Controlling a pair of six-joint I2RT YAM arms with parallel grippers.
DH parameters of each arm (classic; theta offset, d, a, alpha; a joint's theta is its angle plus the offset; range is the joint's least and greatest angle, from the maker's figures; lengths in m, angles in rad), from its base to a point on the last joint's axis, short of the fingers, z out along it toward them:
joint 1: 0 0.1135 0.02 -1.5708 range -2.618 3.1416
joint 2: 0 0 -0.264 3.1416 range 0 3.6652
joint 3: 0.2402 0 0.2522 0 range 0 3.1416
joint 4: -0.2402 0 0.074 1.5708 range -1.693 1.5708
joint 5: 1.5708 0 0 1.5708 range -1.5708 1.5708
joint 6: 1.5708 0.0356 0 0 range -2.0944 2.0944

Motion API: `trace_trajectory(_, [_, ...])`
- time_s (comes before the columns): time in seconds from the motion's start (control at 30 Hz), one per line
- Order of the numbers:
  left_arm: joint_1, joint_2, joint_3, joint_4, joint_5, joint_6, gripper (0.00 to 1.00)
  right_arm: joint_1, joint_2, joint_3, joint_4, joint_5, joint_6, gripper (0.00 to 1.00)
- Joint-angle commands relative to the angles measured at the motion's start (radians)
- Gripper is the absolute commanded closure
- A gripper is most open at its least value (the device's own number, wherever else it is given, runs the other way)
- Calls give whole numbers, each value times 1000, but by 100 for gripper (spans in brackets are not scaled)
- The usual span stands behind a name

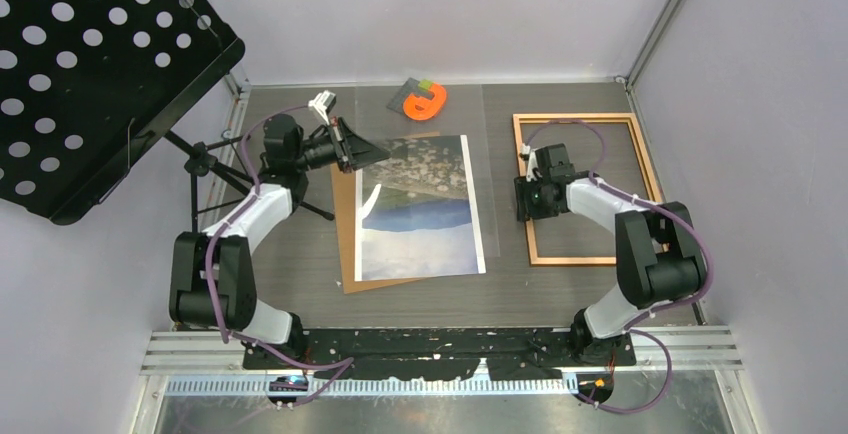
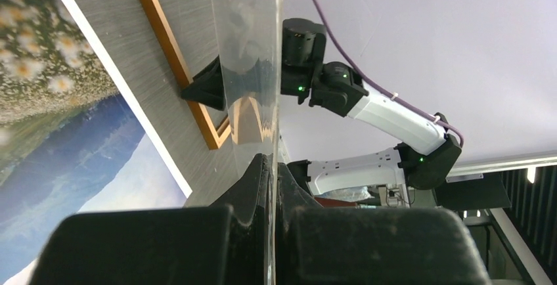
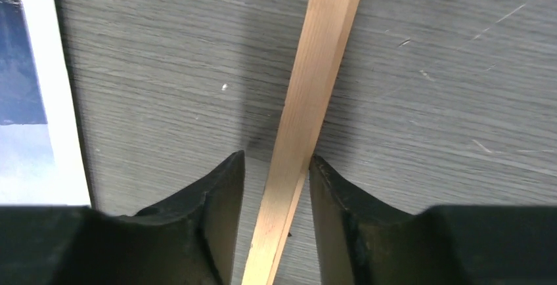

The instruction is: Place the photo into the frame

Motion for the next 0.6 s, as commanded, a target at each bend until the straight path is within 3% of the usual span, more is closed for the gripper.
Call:
trace_trajectory(0.0, [35, -58, 6, 52, 35, -19, 100, 24, 58, 46, 11, -4, 24, 58])
trace_trajectory(0.1, [53, -67, 13, 32, 37, 2, 100, 37, 82, 63, 0, -34, 49, 76])
trace_trajectory(0.23, [70, -83, 37, -45, 36, 82, 100, 46, 94, 84, -2, -62, 100, 87])
trace_trajectory(0.57, [91, -103, 63, -146, 33, 190, 100, 105, 117, 120, 101, -112, 323, 91])
